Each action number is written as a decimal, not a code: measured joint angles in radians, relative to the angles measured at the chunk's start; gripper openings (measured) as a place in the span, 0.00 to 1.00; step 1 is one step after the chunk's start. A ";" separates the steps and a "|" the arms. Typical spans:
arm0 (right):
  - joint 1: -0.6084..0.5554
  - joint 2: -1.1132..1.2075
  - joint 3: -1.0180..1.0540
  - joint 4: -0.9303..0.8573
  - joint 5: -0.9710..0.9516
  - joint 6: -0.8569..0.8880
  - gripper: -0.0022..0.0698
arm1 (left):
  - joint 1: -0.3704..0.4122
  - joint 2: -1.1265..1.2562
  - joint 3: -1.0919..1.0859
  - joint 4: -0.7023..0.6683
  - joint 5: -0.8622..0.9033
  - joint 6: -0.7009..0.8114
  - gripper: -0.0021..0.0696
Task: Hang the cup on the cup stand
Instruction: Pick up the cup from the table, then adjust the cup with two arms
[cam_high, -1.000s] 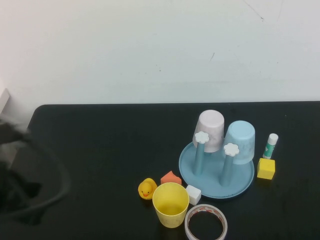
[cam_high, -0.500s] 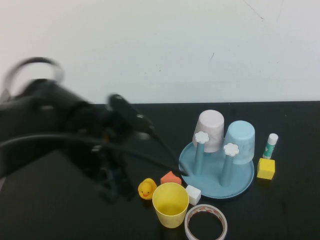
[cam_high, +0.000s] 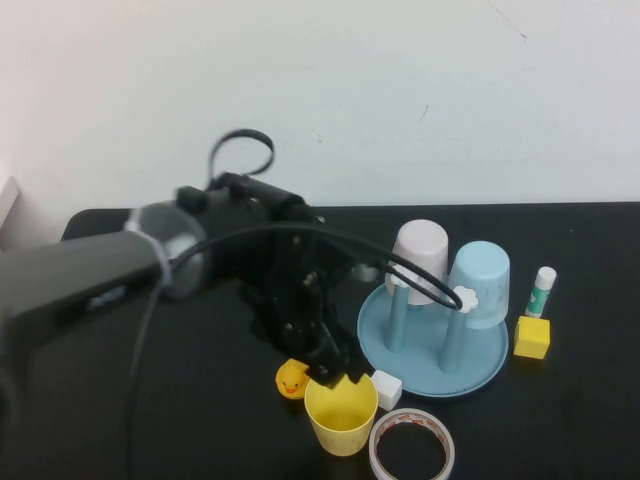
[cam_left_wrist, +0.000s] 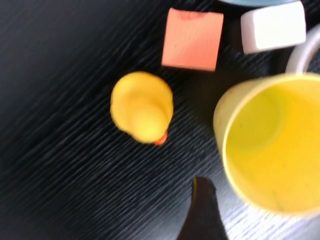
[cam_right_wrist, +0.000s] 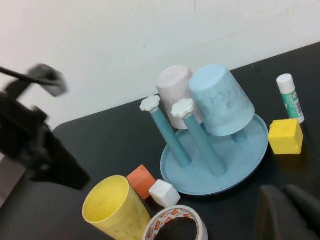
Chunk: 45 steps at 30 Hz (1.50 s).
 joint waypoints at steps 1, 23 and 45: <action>0.000 0.000 0.000 0.000 0.000 0.000 0.03 | 0.000 0.023 -0.009 -0.009 -0.004 -0.002 0.67; 0.000 0.000 0.000 0.000 0.003 -0.020 0.03 | 0.000 0.246 -0.037 -0.020 -0.090 -0.078 0.05; 0.000 0.000 0.000 0.000 0.007 -0.022 0.03 | -0.059 -0.636 0.575 -0.006 -0.750 0.011 0.04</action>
